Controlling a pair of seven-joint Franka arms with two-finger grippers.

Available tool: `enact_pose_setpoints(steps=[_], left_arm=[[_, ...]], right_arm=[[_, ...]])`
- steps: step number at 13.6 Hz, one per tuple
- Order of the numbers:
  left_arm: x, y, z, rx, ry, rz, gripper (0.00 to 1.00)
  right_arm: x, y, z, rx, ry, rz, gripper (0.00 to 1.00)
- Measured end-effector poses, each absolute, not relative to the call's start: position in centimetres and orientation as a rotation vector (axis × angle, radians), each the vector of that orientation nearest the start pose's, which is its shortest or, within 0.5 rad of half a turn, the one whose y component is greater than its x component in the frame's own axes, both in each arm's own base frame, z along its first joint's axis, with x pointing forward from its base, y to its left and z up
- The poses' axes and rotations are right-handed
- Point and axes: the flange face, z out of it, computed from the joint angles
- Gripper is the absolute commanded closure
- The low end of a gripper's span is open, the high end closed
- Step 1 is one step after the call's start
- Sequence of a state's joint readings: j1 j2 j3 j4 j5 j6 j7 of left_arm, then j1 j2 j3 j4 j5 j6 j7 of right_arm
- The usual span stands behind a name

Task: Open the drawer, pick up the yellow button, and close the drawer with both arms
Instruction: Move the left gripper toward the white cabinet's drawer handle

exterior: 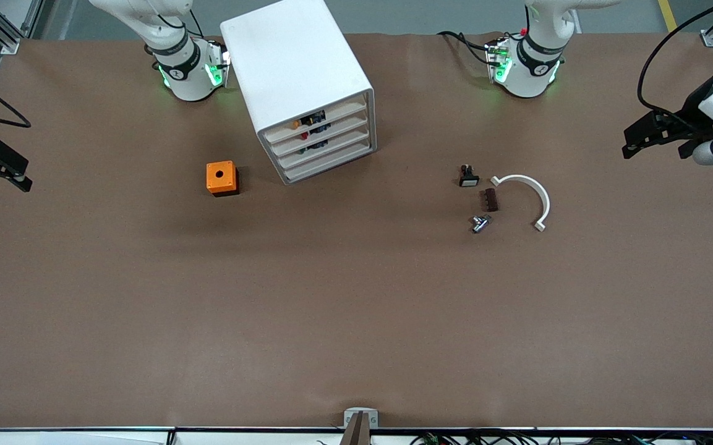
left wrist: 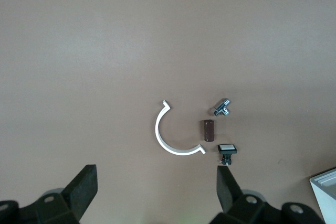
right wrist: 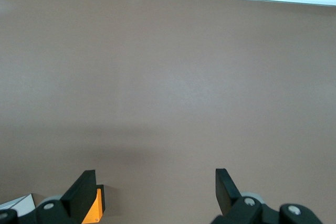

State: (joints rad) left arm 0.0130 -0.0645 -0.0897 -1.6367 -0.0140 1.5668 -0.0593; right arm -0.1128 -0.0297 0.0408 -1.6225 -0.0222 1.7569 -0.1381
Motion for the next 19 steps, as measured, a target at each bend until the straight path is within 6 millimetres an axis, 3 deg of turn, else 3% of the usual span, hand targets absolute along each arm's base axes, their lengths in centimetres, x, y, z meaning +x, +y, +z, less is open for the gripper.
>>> enact_pose_setpoints(steps=[5, 10, 13, 19], left_arm=[[53.4, -4.3, 62.8, -3.150, 0.024, 0.008, 0.00], [55.2, -4.2, 59.4, -3.150, 0.019, 0.108, 0.00], [56.7, -5.1, 55.7, -3.143, 0.002, 0.218, 0.00], [59.2, -12.7, 43.2, -3.067, 0.025, 0.534, 0.00]], right_arm=[[56.2, -4.2, 63.4, -3.170, -0.109, -0.255, 0.00], [56.2, -4.2, 63.4, -3.170, -0.109, -0.255, 0.00], [56.2, -4.2, 63.4, -3.170, -0.109, -0.255, 0.00], [56.2, -4.2, 63.4, -3.170, -0.109, -0.255, 0.00]])
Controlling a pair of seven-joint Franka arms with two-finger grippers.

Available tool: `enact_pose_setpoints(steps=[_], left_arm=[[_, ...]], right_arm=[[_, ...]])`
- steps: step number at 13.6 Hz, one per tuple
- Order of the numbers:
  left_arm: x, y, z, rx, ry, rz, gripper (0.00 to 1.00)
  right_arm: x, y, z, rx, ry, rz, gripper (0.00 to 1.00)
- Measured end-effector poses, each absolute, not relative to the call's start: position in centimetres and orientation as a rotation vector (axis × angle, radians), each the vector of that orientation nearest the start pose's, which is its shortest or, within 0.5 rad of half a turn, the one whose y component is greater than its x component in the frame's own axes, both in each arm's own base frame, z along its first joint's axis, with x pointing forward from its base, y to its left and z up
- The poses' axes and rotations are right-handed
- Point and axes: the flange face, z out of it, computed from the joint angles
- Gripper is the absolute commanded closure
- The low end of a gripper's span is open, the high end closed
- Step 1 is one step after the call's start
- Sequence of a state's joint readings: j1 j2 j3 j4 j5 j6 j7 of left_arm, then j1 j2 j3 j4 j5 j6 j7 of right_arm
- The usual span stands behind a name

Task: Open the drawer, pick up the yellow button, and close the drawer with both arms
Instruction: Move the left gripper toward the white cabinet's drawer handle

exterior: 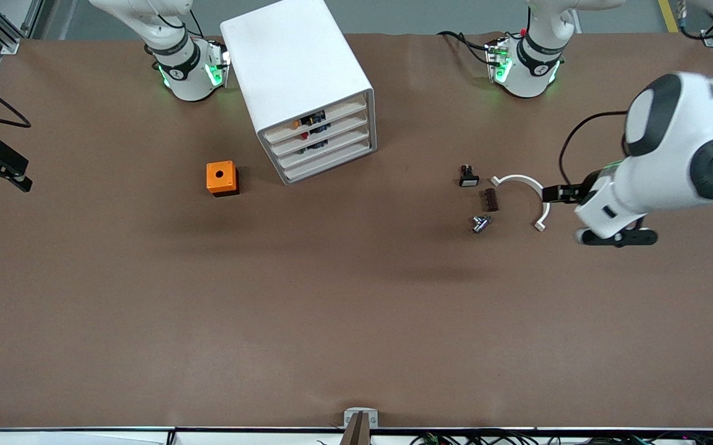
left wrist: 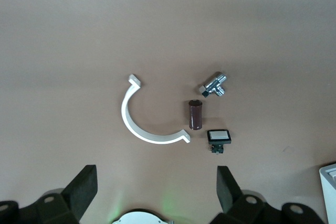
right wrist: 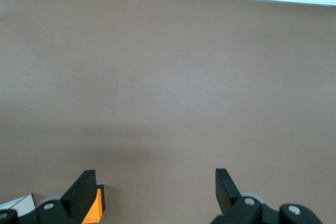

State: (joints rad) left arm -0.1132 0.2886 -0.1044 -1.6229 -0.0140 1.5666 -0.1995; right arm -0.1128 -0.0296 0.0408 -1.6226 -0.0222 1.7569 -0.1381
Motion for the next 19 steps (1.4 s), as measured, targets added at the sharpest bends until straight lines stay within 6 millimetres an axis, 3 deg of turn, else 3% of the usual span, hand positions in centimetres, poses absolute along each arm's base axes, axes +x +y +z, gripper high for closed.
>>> enact_pose_setpoints(steps=[3, 7, 14, 19], left_arm=[[58.9, -15.9, 40.1, -3.011, -0.012, 0.593, 0.00], [58.7, -19.9, 38.5, -2.949, -0.196, 0.673, 0.00], [59.0, -27.1, 35.3, -2.677, -1.074, 1.019, 0.00], [58.0, -31.5, 32.3, -2.272, -1.512, 1.265, 0.00]], right_arm=[[56.2, -4.2, 63.4, -3.170, -0.109, -0.255, 0.00], [56.2, -4.2, 63.4, -3.170, -0.109, -0.255, 0.00], [56.2, -4.2, 63.4, -3.170, -0.109, -0.255, 0.00], [56.2, -4.2, 63.4, -3.170, -0.109, -0.255, 0.00]])
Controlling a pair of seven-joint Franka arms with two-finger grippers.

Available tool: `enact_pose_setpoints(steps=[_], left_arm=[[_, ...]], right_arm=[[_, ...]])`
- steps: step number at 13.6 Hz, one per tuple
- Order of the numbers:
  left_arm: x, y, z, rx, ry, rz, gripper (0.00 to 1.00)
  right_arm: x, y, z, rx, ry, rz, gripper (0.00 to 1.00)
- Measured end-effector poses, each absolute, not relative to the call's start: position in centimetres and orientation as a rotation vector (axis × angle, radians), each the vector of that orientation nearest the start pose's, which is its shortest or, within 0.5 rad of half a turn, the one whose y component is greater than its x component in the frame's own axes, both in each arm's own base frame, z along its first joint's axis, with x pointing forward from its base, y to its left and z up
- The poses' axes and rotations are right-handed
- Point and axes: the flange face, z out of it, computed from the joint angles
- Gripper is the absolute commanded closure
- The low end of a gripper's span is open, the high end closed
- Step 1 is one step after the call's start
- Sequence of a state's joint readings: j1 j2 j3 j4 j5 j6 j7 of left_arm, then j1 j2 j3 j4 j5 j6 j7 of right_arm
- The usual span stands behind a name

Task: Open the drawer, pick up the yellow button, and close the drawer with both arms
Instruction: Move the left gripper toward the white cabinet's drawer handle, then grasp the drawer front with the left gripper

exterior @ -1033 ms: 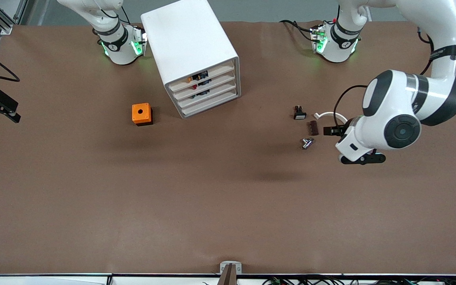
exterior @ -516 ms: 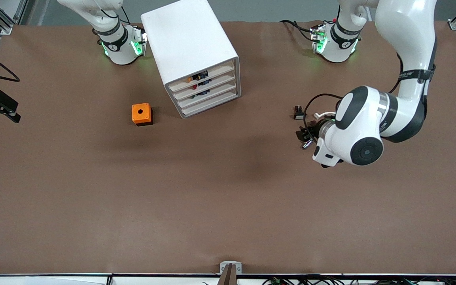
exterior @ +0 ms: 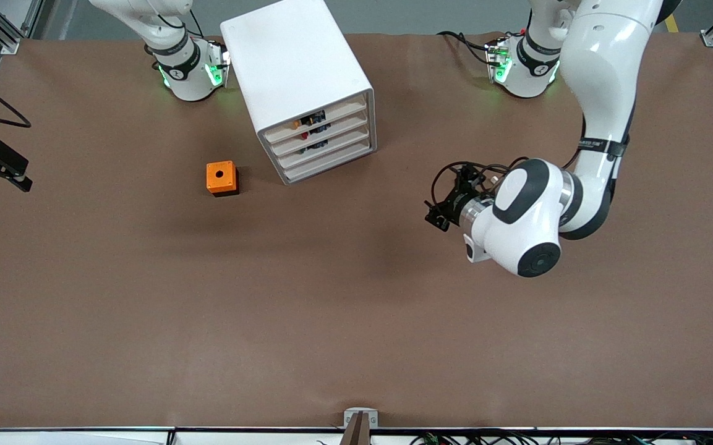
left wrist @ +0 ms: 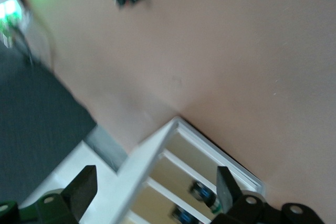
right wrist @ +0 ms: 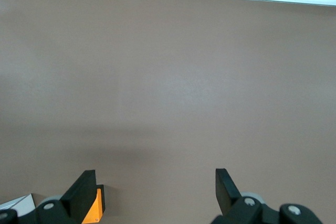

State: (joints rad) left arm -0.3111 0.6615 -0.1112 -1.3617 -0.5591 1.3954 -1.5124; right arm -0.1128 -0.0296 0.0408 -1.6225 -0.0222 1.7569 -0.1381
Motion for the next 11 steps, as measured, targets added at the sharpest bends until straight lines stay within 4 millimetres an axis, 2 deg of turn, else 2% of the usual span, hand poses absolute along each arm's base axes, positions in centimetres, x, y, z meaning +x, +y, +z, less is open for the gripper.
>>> enact_pose_setpoints(steps=[2, 4, 8, 11], left_arm=[[57.9, -32.5, 30.9, -2.059, -1.656, 1.362, 0.00], [57.4, -33.8, 29.7, -1.877, -1.727, 1.446, 0.00], [55.0, -38.4, 27.4, -1.544, -1.775, 1.515, 0.00], [53.1, -41.1, 26.1, -1.384, -1.764, 1.508, 0.01]], right_arm=[[56.2, -4.2, 63.4, -3.170, -0.109, -0.255, 0.00], [56.2, -4.2, 63.4, -3.170, -0.109, -0.255, 0.00], [56.2, -4.2, 63.4, -3.170, -0.109, -0.255, 0.00], [56.2, -4.2, 63.4, -3.170, -0.109, -0.255, 0.00]])
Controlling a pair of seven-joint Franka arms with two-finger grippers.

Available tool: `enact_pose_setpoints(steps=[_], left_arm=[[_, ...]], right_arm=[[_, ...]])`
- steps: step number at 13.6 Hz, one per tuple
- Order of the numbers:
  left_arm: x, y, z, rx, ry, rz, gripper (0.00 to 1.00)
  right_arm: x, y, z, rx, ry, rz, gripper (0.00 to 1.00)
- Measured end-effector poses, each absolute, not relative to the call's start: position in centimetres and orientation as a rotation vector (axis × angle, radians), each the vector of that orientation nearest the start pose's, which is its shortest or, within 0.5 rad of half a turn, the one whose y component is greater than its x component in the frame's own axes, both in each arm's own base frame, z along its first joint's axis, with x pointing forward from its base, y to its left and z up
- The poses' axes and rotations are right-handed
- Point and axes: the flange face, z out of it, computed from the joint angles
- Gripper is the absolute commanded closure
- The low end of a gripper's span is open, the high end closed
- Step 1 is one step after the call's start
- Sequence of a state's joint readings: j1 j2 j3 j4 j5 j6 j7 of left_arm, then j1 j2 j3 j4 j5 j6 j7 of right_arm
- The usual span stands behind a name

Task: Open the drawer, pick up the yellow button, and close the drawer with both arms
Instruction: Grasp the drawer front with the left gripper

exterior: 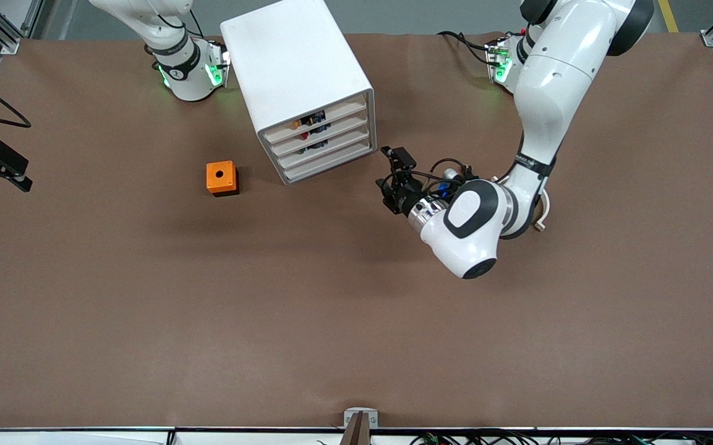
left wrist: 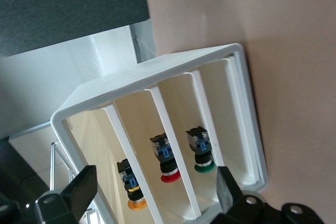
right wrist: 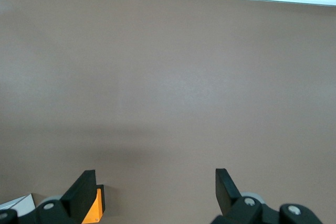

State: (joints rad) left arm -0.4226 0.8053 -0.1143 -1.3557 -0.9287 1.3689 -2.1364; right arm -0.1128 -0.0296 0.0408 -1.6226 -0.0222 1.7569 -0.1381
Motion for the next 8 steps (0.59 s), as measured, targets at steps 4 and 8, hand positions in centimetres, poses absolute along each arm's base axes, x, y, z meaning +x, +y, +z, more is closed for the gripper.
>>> enact_pose_setpoints(steps=[4, 8], left_arm=[[50.4, -44.0, 25.8, 1.813, 2.426, -2.104, 0.17], [48.2, -46.0, 26.0, 1.879, 2.402, -2.175, 0.32]], right_arm=[[56.2, -4.2, 63.4, -3.170, -0.109, -0.255, 0.00], [56.2, -4.2, 63.4, -3.170, -0.109, -0.255, 0.00]])
